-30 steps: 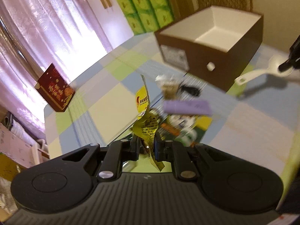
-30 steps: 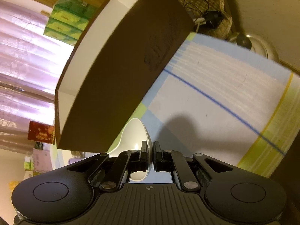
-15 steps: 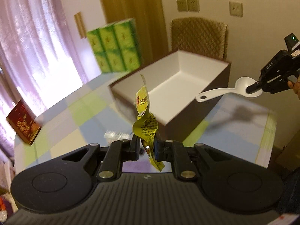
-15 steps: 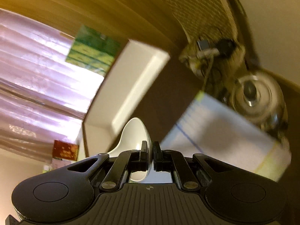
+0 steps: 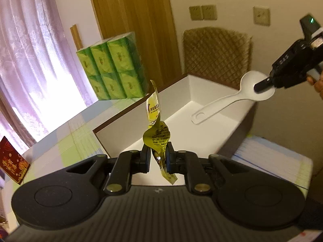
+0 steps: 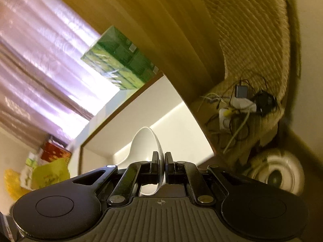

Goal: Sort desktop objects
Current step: 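Carry the scoop and yellow packet with both grippers over the cardboard box, then open both grippers to drop the scoop and packet into the box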

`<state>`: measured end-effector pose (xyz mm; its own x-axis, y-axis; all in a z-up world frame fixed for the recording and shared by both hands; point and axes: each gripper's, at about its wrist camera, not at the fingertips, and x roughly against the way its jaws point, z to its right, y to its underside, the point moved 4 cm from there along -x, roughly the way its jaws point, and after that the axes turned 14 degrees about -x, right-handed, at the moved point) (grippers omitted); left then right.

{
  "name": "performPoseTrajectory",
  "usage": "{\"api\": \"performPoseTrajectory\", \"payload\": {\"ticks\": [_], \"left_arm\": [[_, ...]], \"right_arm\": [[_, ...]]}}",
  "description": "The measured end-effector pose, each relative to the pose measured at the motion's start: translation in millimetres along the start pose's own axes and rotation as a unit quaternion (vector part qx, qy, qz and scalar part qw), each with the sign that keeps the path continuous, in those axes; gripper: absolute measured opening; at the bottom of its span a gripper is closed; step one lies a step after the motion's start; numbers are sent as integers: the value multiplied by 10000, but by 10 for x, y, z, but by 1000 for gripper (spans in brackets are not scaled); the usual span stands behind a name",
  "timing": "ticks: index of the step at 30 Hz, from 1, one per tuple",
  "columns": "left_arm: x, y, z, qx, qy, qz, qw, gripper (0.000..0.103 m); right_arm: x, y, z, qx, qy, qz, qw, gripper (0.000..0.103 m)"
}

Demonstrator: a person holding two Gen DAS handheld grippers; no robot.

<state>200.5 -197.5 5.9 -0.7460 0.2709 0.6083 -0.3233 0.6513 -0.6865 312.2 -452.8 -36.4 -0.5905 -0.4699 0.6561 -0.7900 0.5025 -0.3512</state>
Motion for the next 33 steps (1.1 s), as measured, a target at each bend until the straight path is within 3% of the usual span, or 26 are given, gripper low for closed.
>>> {"api": "performPoseTrajectory", "payload": {"ticks": [12, 25, 33], "left_arm": [[-877, -35, 28, 162, 3, -891, 9959, 11], [-1291, 50, 169, 323, 368, -1482, 9877, 11], [-1475, 141, 235, 343, 522, -1904, 9797, 12]], "right_arm": [[-715, 33, -125, 998, 436, -243, 9938, 1], [-1032, 225, -98, 1552, 758, -627, 9830, 1], [-1188, 359, -118, 2098, 1140, -791, 9679, 2]]}}
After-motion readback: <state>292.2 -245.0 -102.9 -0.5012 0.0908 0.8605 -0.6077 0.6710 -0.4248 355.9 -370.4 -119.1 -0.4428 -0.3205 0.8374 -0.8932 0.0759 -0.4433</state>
